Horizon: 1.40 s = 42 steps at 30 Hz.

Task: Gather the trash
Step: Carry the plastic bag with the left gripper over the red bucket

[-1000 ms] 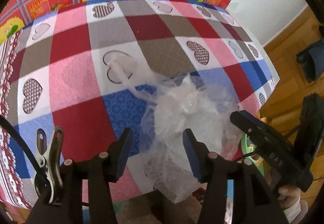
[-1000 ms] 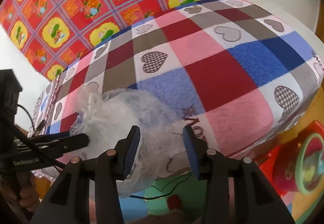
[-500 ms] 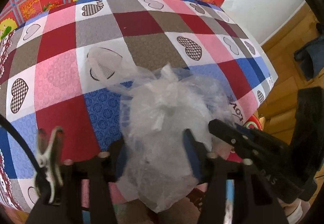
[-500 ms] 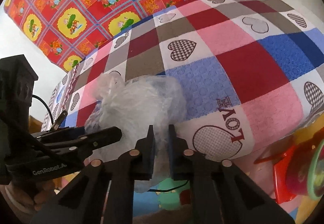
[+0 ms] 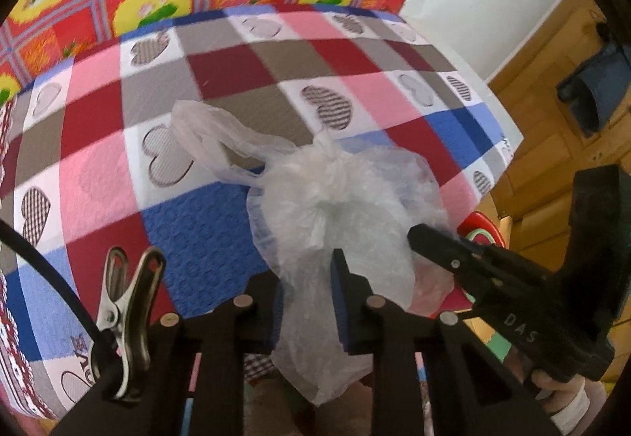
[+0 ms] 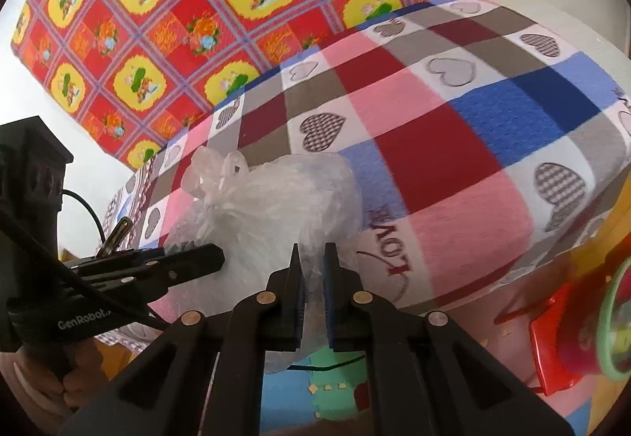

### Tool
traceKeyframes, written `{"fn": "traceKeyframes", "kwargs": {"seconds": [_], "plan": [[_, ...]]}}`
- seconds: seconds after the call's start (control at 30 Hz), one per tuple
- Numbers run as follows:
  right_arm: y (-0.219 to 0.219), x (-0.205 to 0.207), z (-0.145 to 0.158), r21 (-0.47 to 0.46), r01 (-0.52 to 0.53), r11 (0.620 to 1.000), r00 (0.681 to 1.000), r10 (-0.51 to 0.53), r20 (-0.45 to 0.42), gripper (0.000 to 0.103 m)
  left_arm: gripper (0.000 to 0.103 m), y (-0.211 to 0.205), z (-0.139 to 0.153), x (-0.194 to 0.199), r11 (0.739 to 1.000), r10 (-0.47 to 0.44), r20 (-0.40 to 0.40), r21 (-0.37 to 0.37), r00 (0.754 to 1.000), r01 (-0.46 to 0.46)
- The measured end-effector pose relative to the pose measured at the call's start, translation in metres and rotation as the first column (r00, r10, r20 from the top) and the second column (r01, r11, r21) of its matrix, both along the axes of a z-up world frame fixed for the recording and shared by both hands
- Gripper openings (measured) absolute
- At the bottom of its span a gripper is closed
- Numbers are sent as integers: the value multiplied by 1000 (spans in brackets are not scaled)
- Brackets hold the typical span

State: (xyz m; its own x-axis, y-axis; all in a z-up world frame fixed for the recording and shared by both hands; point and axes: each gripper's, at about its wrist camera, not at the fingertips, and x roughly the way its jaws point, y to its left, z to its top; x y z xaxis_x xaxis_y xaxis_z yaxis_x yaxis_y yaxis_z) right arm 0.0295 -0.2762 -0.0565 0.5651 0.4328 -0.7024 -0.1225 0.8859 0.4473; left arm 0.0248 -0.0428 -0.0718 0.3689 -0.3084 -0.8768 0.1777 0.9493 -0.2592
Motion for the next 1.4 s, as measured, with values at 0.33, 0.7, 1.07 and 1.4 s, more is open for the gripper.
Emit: {"fn": "traceKeyframes", "kwargs": {"seconds": [0.33, 0.7, 1.07, 1.4], "plan": [[-68, -24, 12, 14, 96, 995, 995, -97, 34, 9, 22, -60, 20, -2, 996, -86, 41, -3, 995, 87], [-159, -60, 17, 26, 235, 972, 971, -236, 43, 9, 22, -153, 32, -7, 979, -204, 61, -10, 977, 205], [-266, -103, -3, 35, 382, 924, 924, -382, 4, 9, 22, -268, 24, -14, 936, -352, 50, 3, 935, 352], [-363, -145, -44, 16, 520, 854, 852, -518, -72, 9, 22, -388, -13, -23, 868, -497, 9, 11, 868, 497]]}}
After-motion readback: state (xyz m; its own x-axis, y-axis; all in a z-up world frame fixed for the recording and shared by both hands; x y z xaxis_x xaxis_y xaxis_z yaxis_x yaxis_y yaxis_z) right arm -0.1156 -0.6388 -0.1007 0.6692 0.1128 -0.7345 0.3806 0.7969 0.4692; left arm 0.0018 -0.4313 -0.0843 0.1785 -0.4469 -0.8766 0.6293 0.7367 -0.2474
